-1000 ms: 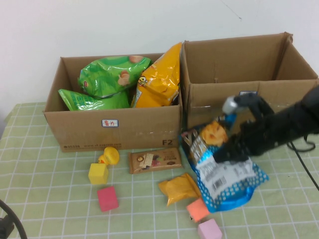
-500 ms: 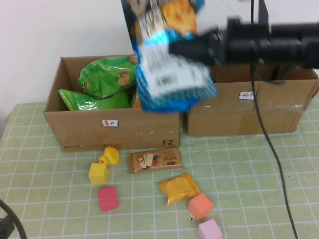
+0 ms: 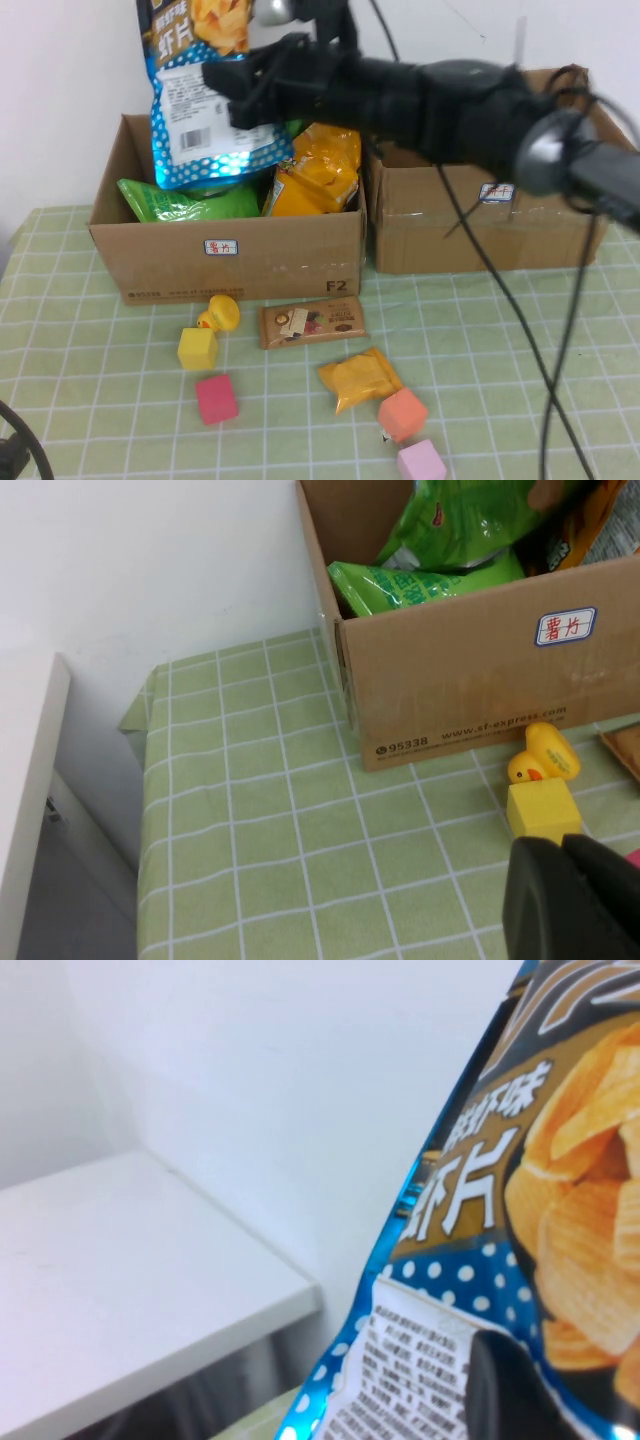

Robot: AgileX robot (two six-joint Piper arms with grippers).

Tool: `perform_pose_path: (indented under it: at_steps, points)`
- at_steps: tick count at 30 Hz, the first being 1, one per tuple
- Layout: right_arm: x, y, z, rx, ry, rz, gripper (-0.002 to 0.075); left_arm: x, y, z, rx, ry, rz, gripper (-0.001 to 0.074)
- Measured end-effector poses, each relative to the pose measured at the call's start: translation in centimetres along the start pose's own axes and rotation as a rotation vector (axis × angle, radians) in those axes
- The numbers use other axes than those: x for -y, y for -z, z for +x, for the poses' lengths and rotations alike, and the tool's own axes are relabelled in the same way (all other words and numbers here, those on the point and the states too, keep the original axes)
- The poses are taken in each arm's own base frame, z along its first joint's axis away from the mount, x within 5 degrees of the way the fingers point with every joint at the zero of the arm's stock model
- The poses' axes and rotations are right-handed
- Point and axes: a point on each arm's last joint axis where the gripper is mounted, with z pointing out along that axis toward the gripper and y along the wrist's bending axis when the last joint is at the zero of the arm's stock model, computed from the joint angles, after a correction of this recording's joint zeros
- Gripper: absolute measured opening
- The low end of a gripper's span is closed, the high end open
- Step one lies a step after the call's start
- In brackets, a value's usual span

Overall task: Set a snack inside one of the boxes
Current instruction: Place the potato chip in the potato chip box, then pick up the biscuit

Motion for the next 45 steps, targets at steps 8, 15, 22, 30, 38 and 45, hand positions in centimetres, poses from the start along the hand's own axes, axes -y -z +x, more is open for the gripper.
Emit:
perform_pose_path:
  at_steps: [8,15,22,30,38,45]
  points:
    - [0.8,-4.5,3.7,0.002,-0.009,0.121,0.0387,0.0,0.0,0.0,0.000,0.000,0.000,-0.0002]
    - [2.3,-5.5,6.8,-0.051,0.005,0.227,0.0472,0.0,0.0,0.0,0.000,0.000,0.000,-0.0002]
    - [1.8,-4.2,2.3,0.016,0.101,0.261,0.0481,0.0,0.0,0.0,-0.003,0.002,0.000,-0.0002]
    - [-2.2,-0.5,-7.0,0.189,0.074,0.073,0.0419,0.0,0.0,0.0,0.003,0.002,-0.001,-0.0002]
    - [-7.8,4.5,-7.1,-0.393,0.280,-0.378,0.0049,0.0,0.0,-0.1,0.006,0.005,0.000,-0.0002]
    - [-3.6,7.8,-3.0,-1.008,0.220,0.031,0.0009,0.3,0.0,0.1,-0.017,0.093,0.032,-0.0002]
